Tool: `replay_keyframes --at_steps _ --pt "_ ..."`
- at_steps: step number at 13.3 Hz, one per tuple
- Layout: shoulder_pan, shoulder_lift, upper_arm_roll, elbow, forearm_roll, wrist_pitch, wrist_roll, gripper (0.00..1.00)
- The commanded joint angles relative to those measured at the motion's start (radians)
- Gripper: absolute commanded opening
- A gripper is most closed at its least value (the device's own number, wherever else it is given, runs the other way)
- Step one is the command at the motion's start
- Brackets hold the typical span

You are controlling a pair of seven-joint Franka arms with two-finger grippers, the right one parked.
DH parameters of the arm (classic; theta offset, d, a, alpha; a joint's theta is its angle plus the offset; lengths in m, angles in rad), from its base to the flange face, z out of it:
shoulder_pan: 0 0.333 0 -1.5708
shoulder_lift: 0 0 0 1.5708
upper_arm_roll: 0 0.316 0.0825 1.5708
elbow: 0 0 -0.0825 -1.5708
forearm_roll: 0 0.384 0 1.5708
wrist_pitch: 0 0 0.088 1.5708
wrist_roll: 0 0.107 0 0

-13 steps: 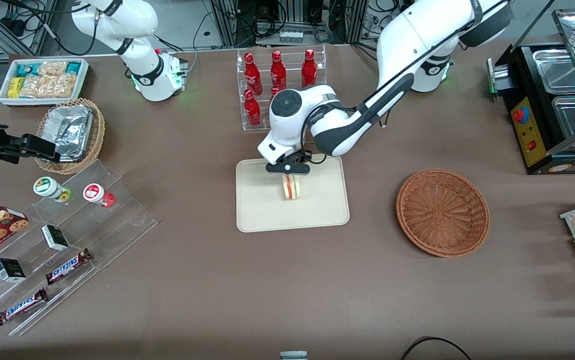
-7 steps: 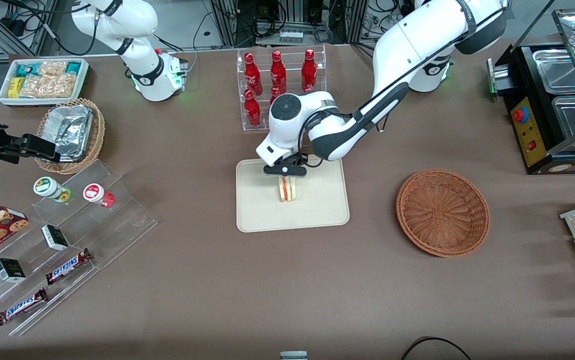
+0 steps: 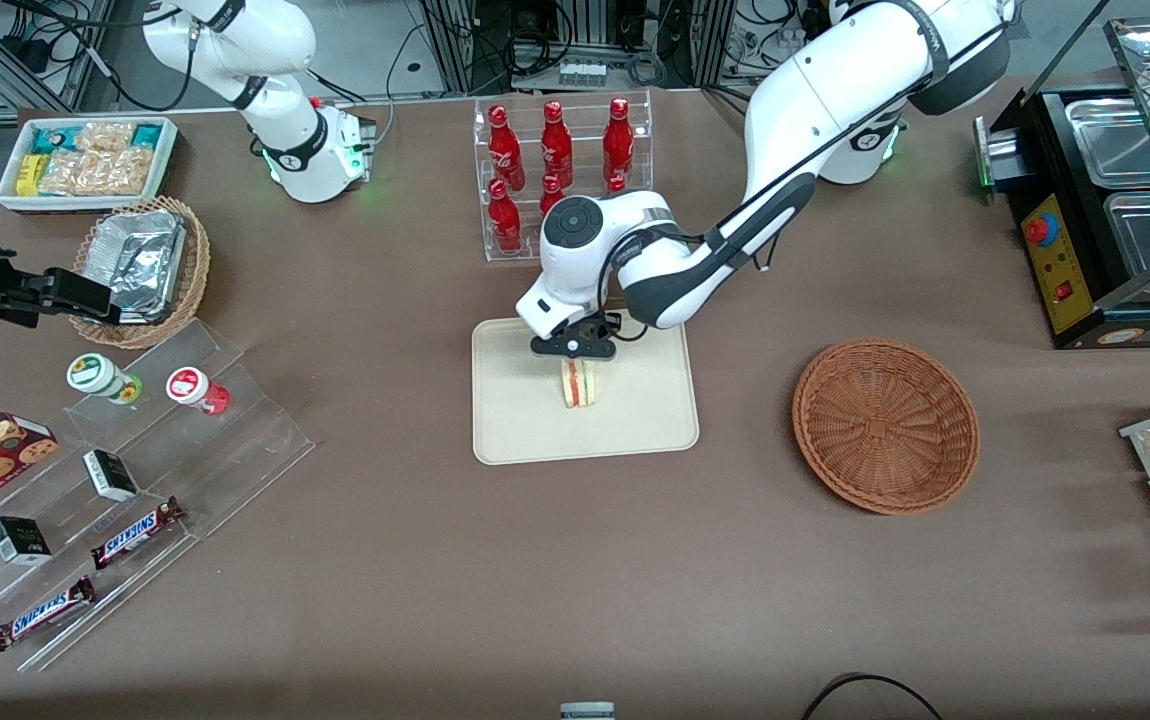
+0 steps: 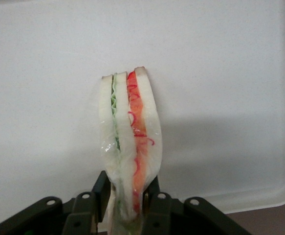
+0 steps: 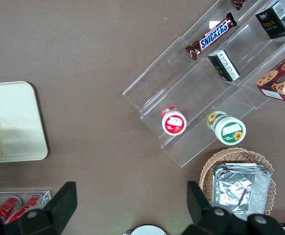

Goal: Place sandwich from basket to tray

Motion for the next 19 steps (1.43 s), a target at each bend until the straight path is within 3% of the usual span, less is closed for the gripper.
replay_keyframes --at_steps 1,5,10,16,19 --pt "-0.013 -0.009 0.012 0.033 0.015 -0.050 -0.026 1.00" --pt "0.013 -0.133 0.007 0.070 0.003 -0.223 -0.101 1.00" --pt "0.125 -0.331 0.004 0.072 -0.135 -0.382 -0.084 1.00" --pt "0.344 -0.546 0.005 0.069 -0.385 -0.537 0.274 1.00" --pt "0.424 -0.604 0.007 0.067 -0.407 -0.608 0.423 1.00"
